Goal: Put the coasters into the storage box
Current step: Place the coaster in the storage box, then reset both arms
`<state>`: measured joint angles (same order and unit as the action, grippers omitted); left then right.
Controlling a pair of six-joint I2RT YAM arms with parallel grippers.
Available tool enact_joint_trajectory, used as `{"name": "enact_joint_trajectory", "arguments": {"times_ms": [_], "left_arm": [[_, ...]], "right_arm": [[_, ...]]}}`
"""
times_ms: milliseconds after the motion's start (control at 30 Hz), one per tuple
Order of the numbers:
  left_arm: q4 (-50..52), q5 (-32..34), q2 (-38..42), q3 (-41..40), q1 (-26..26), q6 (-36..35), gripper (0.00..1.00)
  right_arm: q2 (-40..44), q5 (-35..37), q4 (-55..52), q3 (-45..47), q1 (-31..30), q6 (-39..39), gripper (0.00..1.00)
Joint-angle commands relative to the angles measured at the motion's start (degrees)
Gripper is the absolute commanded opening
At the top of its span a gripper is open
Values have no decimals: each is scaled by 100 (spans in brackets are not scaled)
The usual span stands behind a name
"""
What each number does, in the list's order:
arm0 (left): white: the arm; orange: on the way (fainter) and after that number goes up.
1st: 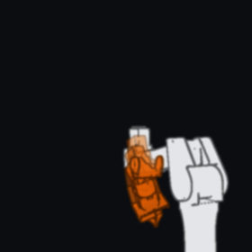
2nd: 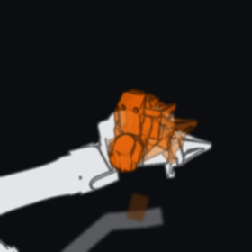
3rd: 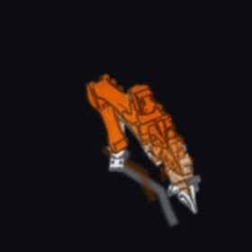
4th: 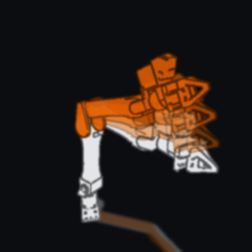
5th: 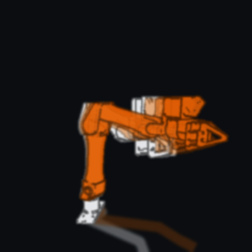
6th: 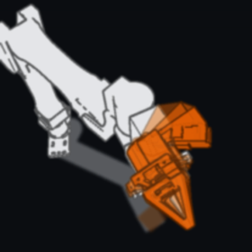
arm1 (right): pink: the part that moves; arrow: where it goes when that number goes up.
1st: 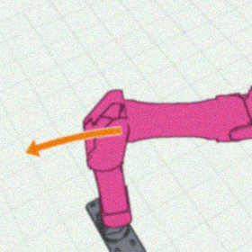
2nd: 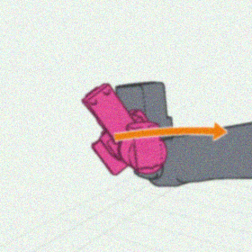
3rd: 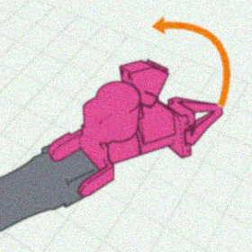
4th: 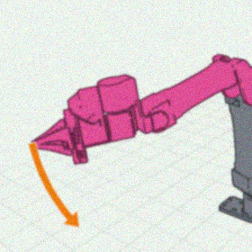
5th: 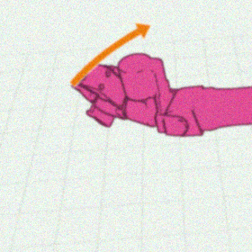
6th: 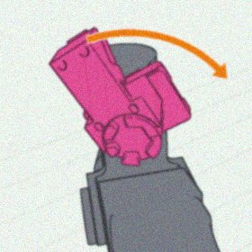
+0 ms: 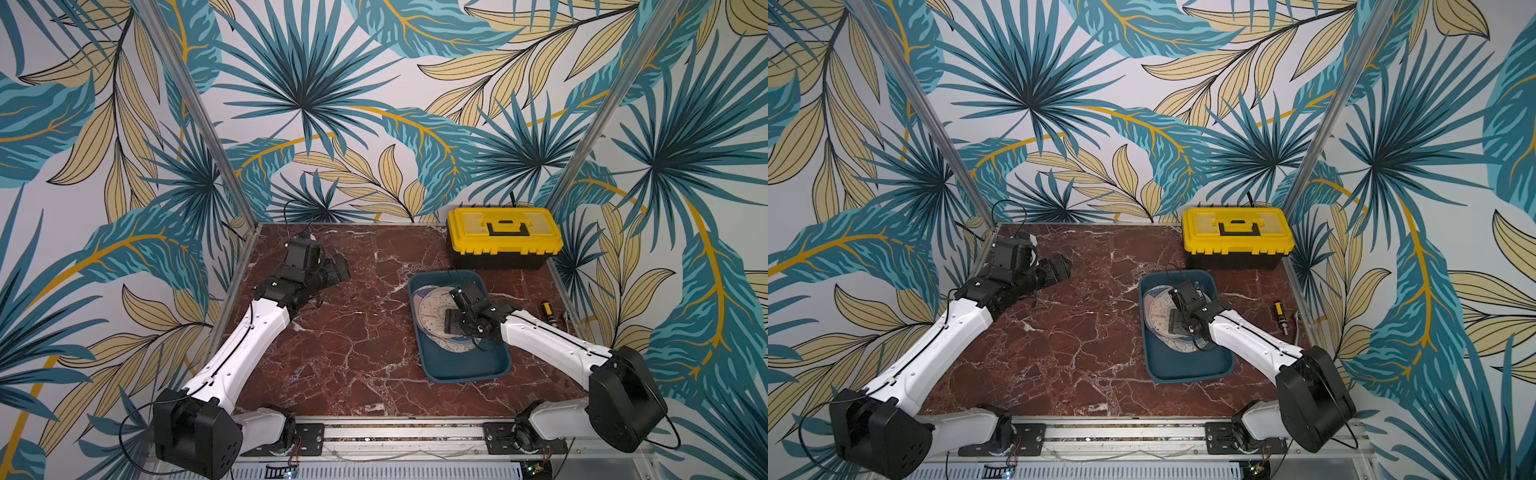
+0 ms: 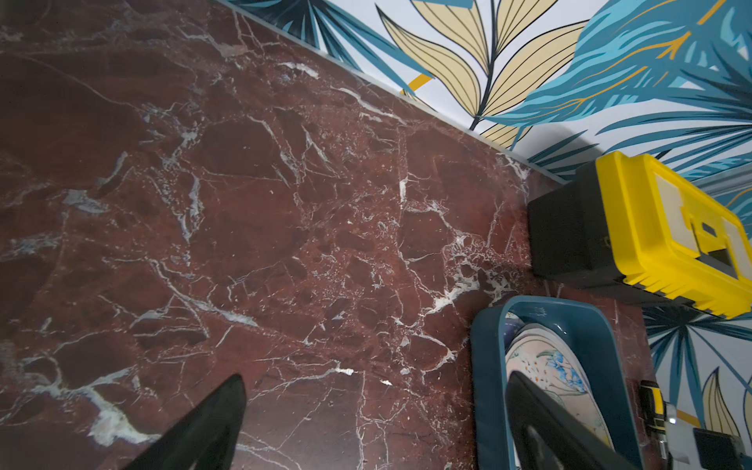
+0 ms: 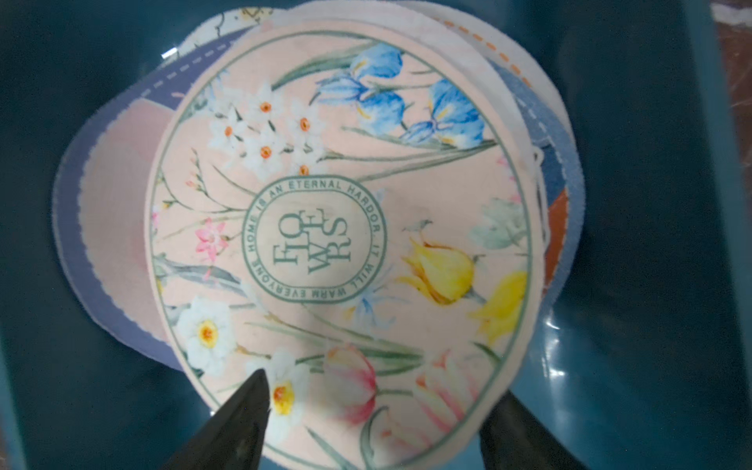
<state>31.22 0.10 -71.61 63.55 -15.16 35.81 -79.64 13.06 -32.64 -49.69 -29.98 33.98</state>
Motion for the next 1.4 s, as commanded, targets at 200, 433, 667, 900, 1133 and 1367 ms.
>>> {"name": "enact_joint_trajectory", "arguments": {"times_ms": [200, 433, 667, 900, 1133, 1367], "left_arm": [[150, 501, 402, -211, 198, -222, 100], [244, 572, 396, -295, 623, -465, 99], [503, 1126, -72, -267, 1003, -604, 100], [61, 1458, -357, -703, 1115, -806, 100], [-864, 1758, -685, -1197, 1147, -1454, 100], [-3269, 1713, -232, -2484, 1172, -2092, 100]], "right_arm": [[134, 696, -973, -415, 9, -117, 100], [395, 1307, -1017, -787, 106, -717, 99], [259, 1850, -282, -815, 455, -1566, 99], [193, 1880, 1801, 253, 1277, -2710, 100], [-245, 1568, 3746, 867, 1745, -3488, 99], [-525, 1177, 5704, 1435, 2160, -3621, 99]]}}
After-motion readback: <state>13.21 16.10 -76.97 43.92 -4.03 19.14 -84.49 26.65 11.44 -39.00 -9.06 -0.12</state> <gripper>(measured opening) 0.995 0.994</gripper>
